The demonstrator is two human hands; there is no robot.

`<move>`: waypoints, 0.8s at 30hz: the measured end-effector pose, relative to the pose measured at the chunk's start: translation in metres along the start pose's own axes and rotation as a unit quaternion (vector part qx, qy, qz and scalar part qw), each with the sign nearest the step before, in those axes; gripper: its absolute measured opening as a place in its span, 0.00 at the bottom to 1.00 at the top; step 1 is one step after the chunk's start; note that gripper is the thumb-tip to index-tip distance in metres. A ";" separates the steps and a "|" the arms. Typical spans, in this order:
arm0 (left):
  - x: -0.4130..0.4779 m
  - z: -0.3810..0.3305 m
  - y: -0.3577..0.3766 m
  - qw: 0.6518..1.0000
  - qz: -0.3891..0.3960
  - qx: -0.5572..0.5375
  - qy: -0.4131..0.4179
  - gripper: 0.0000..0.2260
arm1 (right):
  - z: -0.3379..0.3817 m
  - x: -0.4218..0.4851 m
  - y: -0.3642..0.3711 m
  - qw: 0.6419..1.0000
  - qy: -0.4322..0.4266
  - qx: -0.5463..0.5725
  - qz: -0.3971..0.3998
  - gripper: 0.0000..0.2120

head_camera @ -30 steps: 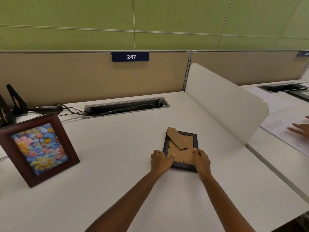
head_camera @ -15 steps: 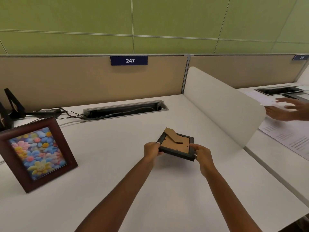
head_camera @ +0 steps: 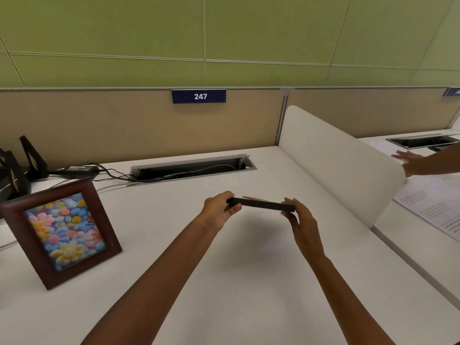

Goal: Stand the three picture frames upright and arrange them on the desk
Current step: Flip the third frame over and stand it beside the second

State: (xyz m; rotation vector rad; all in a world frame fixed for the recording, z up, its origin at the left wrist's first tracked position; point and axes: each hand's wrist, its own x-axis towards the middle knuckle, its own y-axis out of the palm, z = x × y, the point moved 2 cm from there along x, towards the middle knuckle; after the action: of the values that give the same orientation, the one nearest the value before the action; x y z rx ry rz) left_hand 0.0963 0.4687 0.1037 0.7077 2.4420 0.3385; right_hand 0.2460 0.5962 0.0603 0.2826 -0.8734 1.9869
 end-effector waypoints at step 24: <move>0.016 -0.024 -0.102 0.959 -0.007 0.282 0.031 0.40 | 0.036 0.022 0.099 0.909 0.191 0.350 0.123 0.11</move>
State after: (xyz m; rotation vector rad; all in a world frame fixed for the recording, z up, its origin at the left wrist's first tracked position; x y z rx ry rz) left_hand 0.0292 0.3906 0.0769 0.9181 2.6167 -0.3682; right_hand 0.1474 0.5539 0.0514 0.1744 0.0882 2.4284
